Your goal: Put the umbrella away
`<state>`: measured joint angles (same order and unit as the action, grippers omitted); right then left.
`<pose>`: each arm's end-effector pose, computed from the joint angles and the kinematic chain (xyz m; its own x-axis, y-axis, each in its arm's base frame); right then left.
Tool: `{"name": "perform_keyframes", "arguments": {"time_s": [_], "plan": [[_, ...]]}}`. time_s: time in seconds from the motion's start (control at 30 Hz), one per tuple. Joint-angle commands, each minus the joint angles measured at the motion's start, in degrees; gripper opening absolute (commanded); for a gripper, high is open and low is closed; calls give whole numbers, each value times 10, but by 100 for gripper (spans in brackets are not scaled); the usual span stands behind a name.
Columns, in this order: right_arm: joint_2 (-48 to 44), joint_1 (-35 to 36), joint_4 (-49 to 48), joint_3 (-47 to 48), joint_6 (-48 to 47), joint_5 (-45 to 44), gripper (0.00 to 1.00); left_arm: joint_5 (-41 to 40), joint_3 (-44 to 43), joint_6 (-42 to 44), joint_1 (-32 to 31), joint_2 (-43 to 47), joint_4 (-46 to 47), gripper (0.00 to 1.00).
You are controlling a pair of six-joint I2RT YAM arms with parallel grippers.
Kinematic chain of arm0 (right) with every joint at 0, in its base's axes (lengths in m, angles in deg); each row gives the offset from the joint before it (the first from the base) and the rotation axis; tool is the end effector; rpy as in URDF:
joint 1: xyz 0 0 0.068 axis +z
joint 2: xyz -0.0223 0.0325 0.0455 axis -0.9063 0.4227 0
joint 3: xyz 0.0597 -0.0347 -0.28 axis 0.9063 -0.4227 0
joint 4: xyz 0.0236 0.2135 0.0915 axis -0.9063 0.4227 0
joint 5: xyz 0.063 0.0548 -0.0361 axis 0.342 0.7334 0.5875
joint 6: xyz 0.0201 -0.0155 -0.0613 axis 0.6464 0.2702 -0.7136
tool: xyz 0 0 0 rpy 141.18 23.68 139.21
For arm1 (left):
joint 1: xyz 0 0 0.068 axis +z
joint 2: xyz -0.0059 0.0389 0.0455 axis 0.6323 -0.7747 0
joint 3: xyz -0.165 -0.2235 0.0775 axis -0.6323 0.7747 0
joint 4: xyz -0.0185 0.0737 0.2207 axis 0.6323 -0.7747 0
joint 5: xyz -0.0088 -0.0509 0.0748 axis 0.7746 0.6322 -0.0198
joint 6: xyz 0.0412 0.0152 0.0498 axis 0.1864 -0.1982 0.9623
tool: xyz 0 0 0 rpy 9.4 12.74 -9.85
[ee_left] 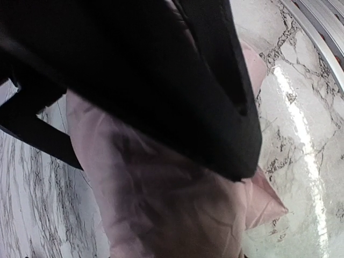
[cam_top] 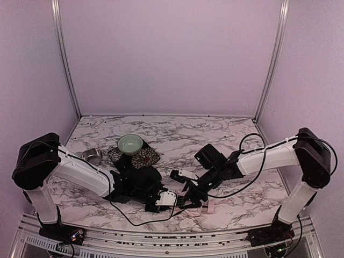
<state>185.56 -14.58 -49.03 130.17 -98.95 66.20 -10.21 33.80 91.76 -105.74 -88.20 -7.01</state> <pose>0.1669 0.2529 0.1758 -0.3922 -0.7084 -0.5868 -0.8914 0.1351 0.4327 0.1370 -0.3282 0.1591 0.4365 0.6601 -0.6114 0.8737 -0.1488 0.4631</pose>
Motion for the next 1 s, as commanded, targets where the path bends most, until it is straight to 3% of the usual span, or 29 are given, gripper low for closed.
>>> {"name": "perform_keyframes", "arguments": {"time_s": [0.0,0.23,0.47,0.77,0.97], "plan": [[-82,-34,-22,25,-1,11,73,18,16,-47,-5,-38,-96,0],[-204,-108,-63,-20,33,-55,77,-16,32,-195,18,12,-10,0],[-296,-115,-102,-48,32,-84,79,-78,61,-338,56,131,73,0],[-325,-114,-158,-82,24,-44,77,-145,74,-381,71,265,53,0],[-313,-94,-211,-101,-2,-29,77,-139,66,-377,71,348,1,0]]}}
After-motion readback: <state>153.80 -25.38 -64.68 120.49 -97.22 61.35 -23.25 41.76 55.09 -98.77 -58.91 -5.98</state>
